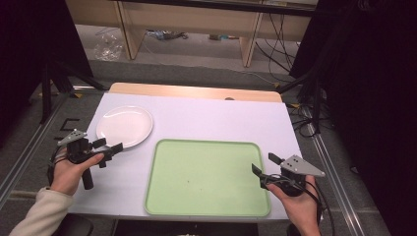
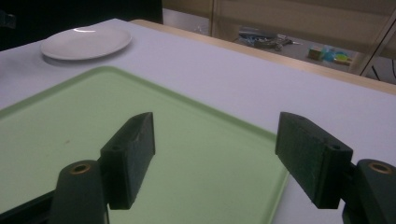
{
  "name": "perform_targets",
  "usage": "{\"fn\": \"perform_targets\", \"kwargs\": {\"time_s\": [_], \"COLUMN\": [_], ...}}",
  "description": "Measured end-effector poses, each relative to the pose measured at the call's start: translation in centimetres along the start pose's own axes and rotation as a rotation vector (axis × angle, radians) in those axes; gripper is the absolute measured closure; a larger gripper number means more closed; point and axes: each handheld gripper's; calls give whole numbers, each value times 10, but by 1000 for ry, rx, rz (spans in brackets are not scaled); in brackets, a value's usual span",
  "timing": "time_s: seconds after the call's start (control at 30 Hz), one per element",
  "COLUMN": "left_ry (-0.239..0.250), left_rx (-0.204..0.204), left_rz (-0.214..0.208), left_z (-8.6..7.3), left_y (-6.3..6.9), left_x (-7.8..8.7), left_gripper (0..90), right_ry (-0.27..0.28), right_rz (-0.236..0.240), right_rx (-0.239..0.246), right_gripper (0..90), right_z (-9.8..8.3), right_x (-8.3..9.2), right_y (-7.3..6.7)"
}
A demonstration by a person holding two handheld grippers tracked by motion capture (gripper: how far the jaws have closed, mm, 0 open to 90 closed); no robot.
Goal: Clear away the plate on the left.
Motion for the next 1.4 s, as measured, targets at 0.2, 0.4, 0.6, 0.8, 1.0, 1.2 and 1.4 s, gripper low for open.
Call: {"fn": "perform_targets", "kwargs": {"time_s": [0.2,0.4,0.6,0.8,1.0,1.2,1.4], "left_ry": [0,-48,-74,-94,-106,-125,-127], "left_rx": [39,90,155,219,279,317,342], "left_rz": [24,68,121,154,184,198,201], "left_z": [2,4,3,3,3,2,2], "left_y": [-9,-23,-43,-62,-76,-81,-88], "left_x": [1,-3,-13,-21,-31,-38,-40], "left_gripper": [152,156,183,202,238,254,283], "right_ry": [9,-7,-11,-14,-10,-25,-24], "right_rz": [9,1,-2,-1,1,3,3], "right_rx": [-3,2,1,-5,4,8,10], "right_gripper": [295,296,297,298,298,300,302], "right_z": [0,2,2,2,3,4,4], "right_x": [-1,-1,-1,-2,-2,-1,-1], "right_y": [-1,-1,-1,-3,-2,-2,-2]}}
Point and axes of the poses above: each handheld gripper's, and its own axes: x roughly backward along the jaws, z roughly out of its top, y roughly to its right, and after that the axes turned 4 degrees about y, right-handed
